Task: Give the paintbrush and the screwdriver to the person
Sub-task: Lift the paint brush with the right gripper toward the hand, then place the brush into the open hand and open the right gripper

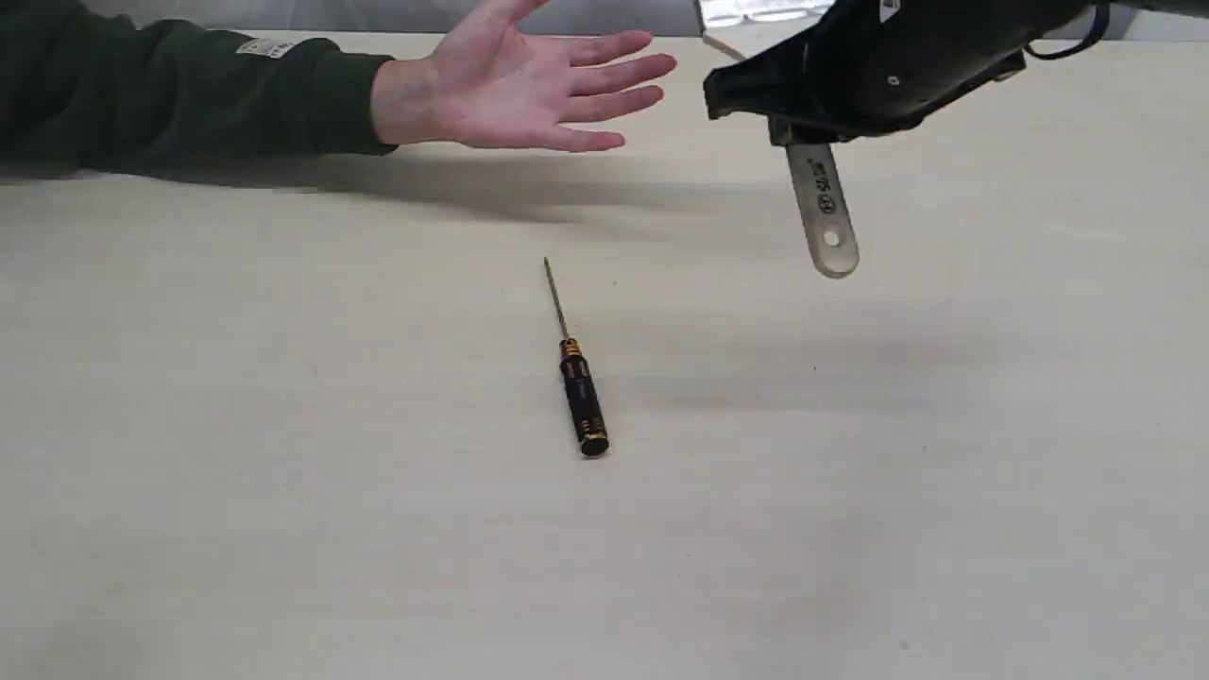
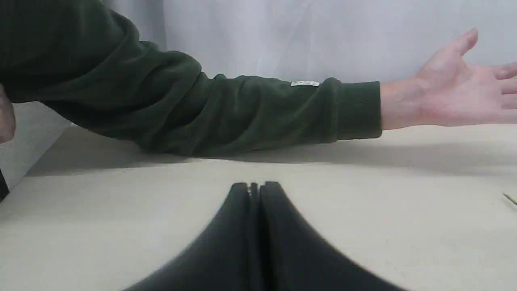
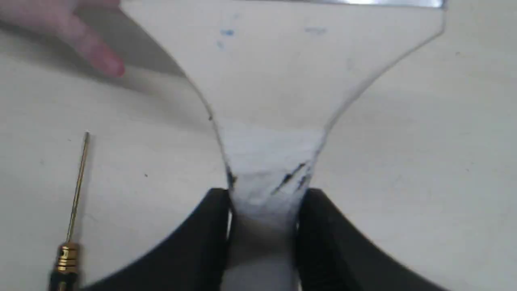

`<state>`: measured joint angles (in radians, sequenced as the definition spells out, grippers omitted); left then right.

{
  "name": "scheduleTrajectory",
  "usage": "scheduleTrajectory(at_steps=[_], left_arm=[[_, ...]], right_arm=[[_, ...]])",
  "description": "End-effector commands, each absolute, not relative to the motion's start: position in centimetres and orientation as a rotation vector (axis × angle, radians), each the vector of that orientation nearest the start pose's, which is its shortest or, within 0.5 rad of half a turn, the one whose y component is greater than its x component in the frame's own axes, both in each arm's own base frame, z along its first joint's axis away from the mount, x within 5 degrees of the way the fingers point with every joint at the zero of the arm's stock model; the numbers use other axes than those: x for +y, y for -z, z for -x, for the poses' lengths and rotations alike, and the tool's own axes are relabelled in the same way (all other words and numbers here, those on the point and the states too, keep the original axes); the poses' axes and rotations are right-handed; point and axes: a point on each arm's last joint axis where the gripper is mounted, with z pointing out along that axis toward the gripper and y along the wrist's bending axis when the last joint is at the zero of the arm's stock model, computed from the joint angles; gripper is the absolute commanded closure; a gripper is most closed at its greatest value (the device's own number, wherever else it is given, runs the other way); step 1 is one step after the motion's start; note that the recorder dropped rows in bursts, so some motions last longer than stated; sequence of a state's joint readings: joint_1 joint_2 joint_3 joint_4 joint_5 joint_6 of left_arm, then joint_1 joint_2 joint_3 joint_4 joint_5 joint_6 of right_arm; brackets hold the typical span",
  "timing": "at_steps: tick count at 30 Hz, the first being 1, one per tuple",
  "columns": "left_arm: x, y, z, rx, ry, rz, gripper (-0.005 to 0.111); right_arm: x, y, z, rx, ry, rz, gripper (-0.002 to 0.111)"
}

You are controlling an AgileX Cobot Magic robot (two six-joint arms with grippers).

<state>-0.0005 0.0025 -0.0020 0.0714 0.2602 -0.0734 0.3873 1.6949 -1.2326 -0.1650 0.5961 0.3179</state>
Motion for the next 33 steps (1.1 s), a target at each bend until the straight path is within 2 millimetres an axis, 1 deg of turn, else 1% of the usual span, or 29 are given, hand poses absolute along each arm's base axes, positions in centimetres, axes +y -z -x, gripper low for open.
scheduleTrajectory(at_steps=[1,5,7,11,13,15,17,20,21,22,24,29,33], left_arm=[[0.1,-19.1,-5.5,1.732,-0.004,0.013,0.107],[0.1,-19.1,-5.5,1.733,-0.002,0.015,0.107],[0.1,-19.1,-5.5,1.733,-0.002,0.015,0.107],[0.1,-19.1,-5.5,1.733,-0.002,0.015,0.107],[0.1,-19.1,-5.5,1.733,-0.002,0.015,0.107],[0.1,-19.1,-5.5,1.733,-0.002,0.015,0.107],[0.1,-19.1,-5.5,1.733,-0.002,0.015,0.107],[0.1,-19.1,-5.5,1.733,-0.002,0.015,0.107],[0.1,-19.1,-5.5,1.733,-0.002,0.015,0.107],[0.1,-19.1,-5.5,1.733,-0.002,0.015,0.107],[0.1,-19.1,-5.5,1.733,-0.002,0.015,0.107],[0.1,-19.1,-5.5,1.733,-0.002,0.015,0.107],[0.1,-19.1,-5.5,1.731,-0.004,0.013,0.107]], right_arm=[[13.6,-26.3,-34.9,2.474,-0.158,0.257,0.101],[14.5,-26.7,-36.3,2.457,-0.205,0.244,0.101],[15.3,-26.8,-36.9,2.457,-0.212,0.267,0.101],[18.5,-27.3,-38.3,2.431,-0.22,0.362,0.101],[19.7,-27.4,-39.1,2.423,-0.228,0.38,0.101],[20.5,-27.6,-40.3,2.423,-0.229,0.377,0.101],[21.1,-26.9,-41.5,2.454,-0.223,0.362,0.101],[21.7,-26.0,-42.8,2.488,-0.208,0.364,0.101],[22.0,-25.5,-43.4,2.495,-0.205,0.364,0.101],[22.2,-25.5,-43.7,2.489,-0.208,0.363,0.101],[22.7,-24.5,-44.6,2.495,-0.208,0.362,0.101],[23.4,-23.1,-45.9,2.524,-0.202,0.361,0.101],[23.8,-22.7,-46.7,2.519,-0.203,0.359,0.101]])
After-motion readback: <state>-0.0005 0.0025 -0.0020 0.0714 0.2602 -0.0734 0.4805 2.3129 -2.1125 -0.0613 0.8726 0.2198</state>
